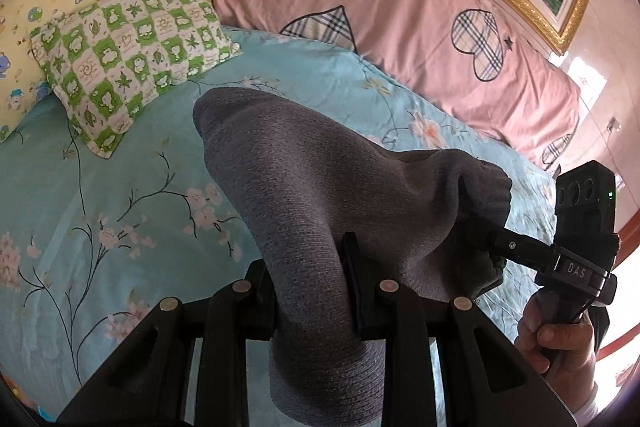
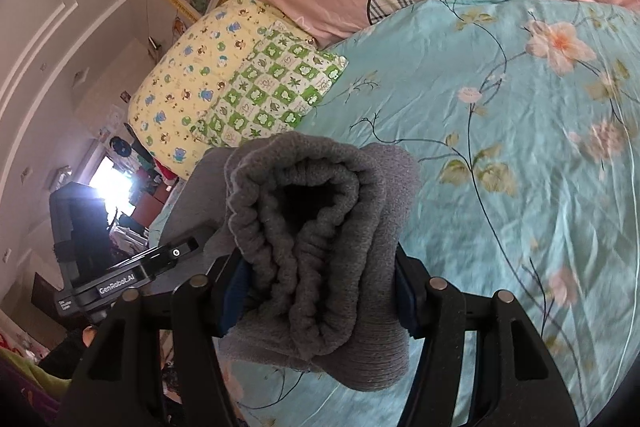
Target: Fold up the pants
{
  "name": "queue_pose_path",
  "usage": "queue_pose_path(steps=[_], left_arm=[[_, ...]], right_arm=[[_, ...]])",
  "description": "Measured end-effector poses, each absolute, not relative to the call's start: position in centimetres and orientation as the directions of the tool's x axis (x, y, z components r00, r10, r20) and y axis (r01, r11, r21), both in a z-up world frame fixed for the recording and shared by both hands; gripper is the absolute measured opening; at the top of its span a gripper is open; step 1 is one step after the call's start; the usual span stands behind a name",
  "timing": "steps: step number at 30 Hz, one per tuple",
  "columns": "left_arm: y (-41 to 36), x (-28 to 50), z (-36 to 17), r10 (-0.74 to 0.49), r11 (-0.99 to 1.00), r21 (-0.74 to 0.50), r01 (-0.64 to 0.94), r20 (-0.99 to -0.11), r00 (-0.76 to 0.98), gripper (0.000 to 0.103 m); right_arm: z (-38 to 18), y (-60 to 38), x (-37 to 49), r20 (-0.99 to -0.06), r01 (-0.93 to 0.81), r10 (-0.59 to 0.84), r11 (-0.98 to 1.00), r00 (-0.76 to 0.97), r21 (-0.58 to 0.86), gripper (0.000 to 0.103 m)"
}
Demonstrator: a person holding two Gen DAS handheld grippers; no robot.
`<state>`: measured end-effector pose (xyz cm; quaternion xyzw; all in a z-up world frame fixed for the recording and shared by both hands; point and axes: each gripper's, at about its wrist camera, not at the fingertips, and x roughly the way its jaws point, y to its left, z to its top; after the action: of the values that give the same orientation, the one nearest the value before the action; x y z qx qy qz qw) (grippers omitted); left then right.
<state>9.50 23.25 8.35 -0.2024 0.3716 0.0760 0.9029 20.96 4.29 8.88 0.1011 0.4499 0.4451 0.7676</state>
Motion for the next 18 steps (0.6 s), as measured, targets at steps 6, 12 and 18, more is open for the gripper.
queue_pose_path(steps=[6, 12, 18], left_arm=[[24.0, 10.3, 8.0, 0.007, 0.901, -0.303, -0.312, -0.706, 0.708, 0.026], [24.8, 11.5, 7.3, 0.029, 0.898, -0.288, -0.331, -0.713, 0.700, 0.026], [26.1, 13.4, 6.4, 0.038, 0.893, -0.285, -0.347, -0.721, 0.691, 0.026]], right_arm=[[8.7, 5.8, 22.2, -0.615, -0.613, 0.763, 0.586, 0.197, 0.531, 0.062], [8.1, 7.1, 23.6, -0.627, -0.622, 0.756, 0.585, 0.187, 0.520, 0.062], [7.1, 8.1, 25.6, -0.640, -0.615, 0.748, 0.592, 0.177, 0.521, 0.062]])
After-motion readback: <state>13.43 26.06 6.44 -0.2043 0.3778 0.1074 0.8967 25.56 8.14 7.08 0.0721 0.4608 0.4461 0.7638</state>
